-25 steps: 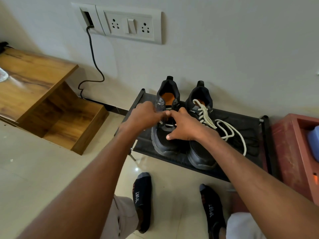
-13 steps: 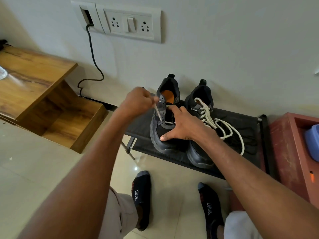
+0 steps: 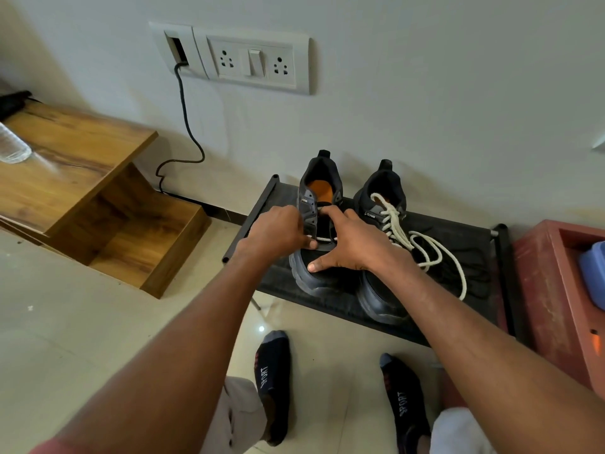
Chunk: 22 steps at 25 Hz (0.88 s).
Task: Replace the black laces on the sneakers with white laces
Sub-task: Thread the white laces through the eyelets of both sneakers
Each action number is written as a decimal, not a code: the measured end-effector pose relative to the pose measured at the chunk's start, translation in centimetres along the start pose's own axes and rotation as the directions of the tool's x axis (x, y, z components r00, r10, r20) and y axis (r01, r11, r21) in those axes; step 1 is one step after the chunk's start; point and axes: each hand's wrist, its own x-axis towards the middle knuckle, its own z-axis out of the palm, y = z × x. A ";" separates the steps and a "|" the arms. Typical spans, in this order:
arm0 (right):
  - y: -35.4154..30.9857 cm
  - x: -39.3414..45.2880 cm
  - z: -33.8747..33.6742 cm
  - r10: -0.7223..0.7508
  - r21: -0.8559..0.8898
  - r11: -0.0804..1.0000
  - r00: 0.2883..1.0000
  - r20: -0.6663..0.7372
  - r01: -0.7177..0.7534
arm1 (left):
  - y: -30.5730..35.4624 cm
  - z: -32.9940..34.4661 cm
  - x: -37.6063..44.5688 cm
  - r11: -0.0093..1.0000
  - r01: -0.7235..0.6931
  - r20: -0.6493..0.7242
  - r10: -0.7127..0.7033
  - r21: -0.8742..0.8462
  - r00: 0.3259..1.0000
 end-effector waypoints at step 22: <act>-0.1 -0.1 -0.1 -0.003 0.035 0.999 1.000 -0.010 0.003 | 1.4 -0.8 -0.3 0.996 -0.059 -0.040 0.056 -0.071 0.998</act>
